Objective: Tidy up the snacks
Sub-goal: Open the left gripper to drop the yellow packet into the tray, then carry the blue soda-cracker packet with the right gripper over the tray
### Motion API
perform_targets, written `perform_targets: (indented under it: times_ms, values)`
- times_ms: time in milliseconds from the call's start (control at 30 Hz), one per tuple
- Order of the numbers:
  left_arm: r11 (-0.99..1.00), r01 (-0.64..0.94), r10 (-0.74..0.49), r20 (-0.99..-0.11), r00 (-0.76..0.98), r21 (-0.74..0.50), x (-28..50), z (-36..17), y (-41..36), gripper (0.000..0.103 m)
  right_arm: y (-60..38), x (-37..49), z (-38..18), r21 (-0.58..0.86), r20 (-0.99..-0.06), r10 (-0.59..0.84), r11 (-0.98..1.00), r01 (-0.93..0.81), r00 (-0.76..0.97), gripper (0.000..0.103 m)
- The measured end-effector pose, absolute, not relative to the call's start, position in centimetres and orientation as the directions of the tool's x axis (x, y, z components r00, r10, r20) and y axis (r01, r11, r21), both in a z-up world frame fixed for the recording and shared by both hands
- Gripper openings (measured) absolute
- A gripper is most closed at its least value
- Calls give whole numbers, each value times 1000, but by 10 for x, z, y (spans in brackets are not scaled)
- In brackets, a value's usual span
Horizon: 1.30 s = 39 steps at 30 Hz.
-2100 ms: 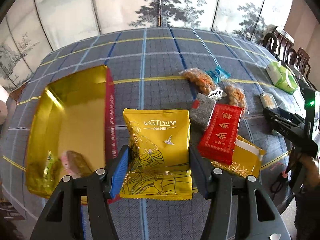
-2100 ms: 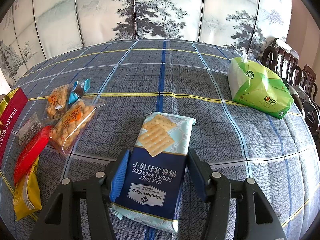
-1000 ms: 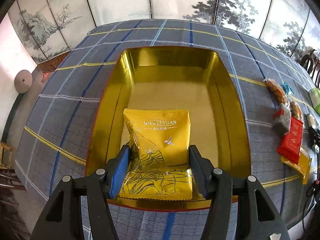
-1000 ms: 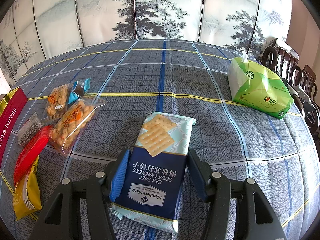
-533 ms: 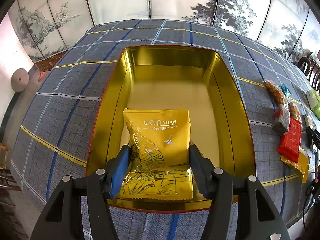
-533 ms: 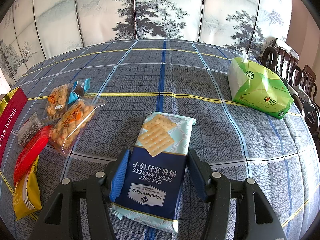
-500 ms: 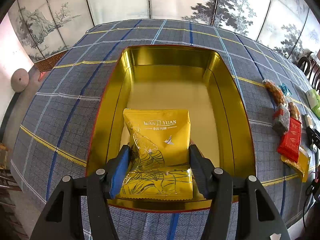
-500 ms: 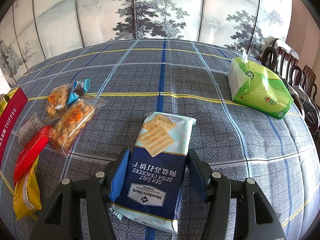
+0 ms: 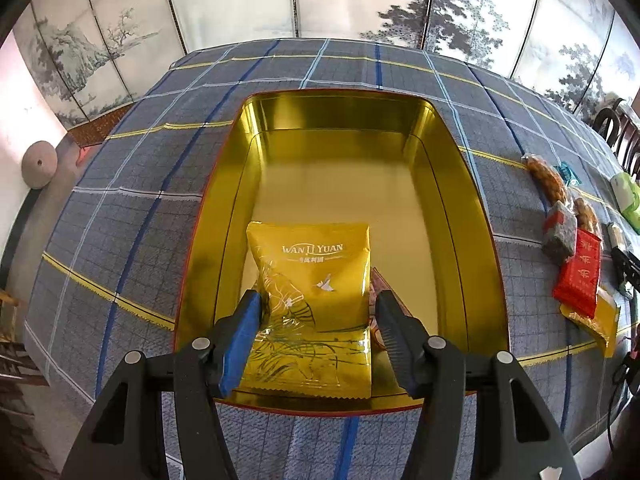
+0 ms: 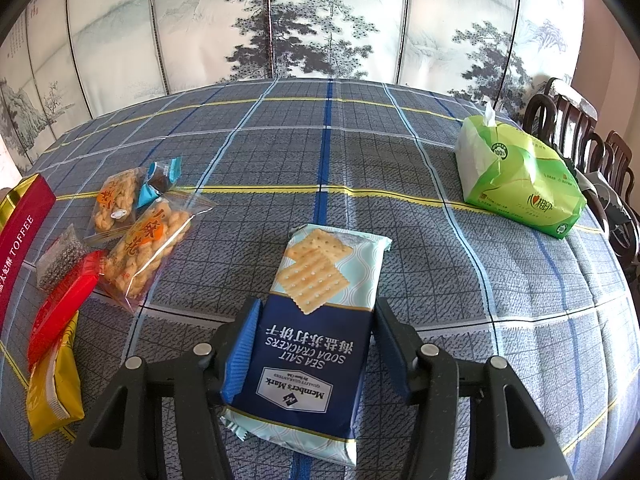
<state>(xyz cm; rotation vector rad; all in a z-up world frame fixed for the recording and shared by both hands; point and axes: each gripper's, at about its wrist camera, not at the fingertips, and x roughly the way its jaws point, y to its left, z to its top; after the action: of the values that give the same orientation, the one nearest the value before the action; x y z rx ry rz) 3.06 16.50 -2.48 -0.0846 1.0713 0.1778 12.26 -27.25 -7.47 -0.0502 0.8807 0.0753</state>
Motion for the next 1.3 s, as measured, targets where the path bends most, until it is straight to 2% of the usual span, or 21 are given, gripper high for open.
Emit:
perform_targets:
  times_ms: [133,400,700,933,1300]
  values:
    - [982,-188,96,-879,467,7,29,-24,165,58,-271,122,-73,-12,-772,38,997,-74,634,56]
    - [985,-173,91,-864,496,4,24,-15,160,70,-273,125,-70,-21,-774,12,999,-44,633,54]
    - [985,-171,81,-852,518,-10,19,-8,158,73,-266,115,-34,3,-738,26,999,-36,675,54]
    - [982,-188,90,-833,546,-17,8,4,164,74,-214,104,0,29,-701,131,987,-155,701,54]
    - [966,-257,139,-834,534,-3,-14,5,192,75,-95,78,13,68,-684,340,910,-409,645,54]
